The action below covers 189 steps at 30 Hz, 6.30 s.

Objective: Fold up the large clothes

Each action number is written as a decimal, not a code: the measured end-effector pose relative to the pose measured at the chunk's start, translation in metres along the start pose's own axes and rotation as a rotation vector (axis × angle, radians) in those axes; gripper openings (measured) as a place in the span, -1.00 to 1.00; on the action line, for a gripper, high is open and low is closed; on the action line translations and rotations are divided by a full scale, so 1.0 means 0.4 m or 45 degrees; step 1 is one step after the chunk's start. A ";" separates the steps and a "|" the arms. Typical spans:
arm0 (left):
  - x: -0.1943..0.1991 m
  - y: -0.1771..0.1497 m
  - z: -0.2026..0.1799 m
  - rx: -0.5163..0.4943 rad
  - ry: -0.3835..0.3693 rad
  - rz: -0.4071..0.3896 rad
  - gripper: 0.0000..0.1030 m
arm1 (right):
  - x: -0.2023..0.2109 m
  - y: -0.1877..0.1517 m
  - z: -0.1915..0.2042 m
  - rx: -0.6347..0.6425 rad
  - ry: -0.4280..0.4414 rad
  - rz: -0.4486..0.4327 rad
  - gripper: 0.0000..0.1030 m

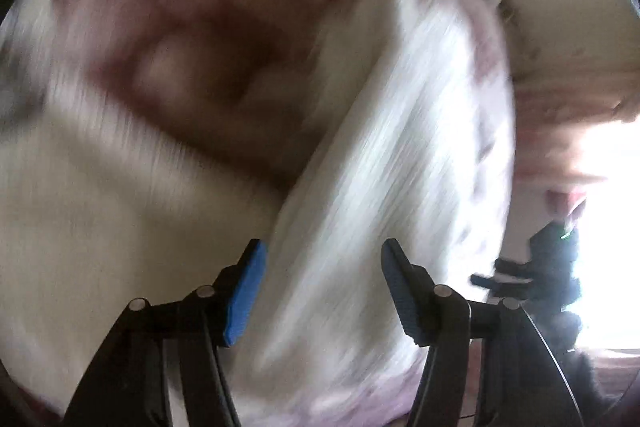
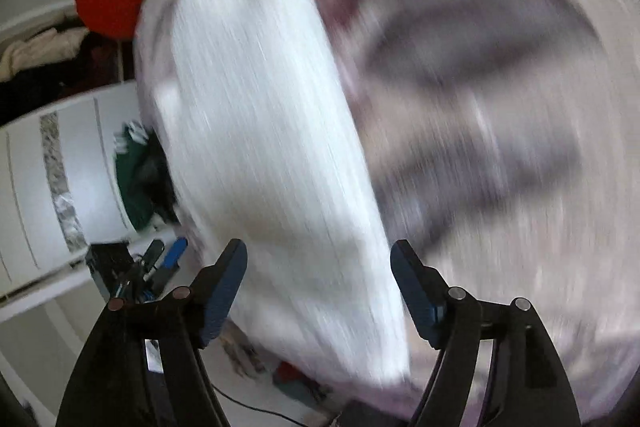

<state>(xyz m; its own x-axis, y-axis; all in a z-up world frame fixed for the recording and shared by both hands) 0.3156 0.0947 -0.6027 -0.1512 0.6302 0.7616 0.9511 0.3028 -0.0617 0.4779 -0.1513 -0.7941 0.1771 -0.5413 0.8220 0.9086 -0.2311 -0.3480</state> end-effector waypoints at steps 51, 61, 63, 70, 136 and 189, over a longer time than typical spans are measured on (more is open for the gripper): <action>-0.024 -0.564 0.116 0.126 -0.217 -0.033 -0.61 | -0.159 -0.548 -0.188 -0.116 0.159 -0.074 -0.55; 0.181 -0.412 -0.037 0.015 -0.039 -0.248 -0.50 | 0.038 -0.458 -0.136 -0.069 -0.245 -0.181 -0.12; 0.156 -0.314 -0.129 -0.103 -0.002 -0.327 -0.55 | 0.087 -0.394 -0.033 -0.015 -0.263 -0.279 -0.13; -0.121 -0.006 -0.134 -0.205 0.128 -0.141 -0.91 | 0.037 -0.141 0.215 0.230 -0.347 -0.301 -0.63; 0.000 -0.471 -0.007 0.114 -0.361 -0.061 -0.75 | -0.042 -0.515 -0.178 -0.203 0.454 0.131 -0.47; 0.070 0.141 -0.309 -0.480 -0.202 -0.401 -0.84 | 0.424 0.025 0.009 0.350 0.010 -0.642 -0.69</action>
<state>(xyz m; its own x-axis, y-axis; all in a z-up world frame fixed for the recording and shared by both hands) 0.3981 0.0411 -0.5051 -0.4569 0.6594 0.5970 0.8796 0.2349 0.4137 0.5183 -0.2425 -0.6564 -0.3052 -0.4250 0.8522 0.9452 -0.2442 0.2168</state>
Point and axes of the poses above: each gripper's, at about its wrist camera, not at the fingertips, and x roughly against the way its jaws point, z to its left, y to its top, the point moved 3 cm from there along -x, roughly the way its jaws point, and after that the axes turned 10 degrees about -y, right-handed, at the moved point
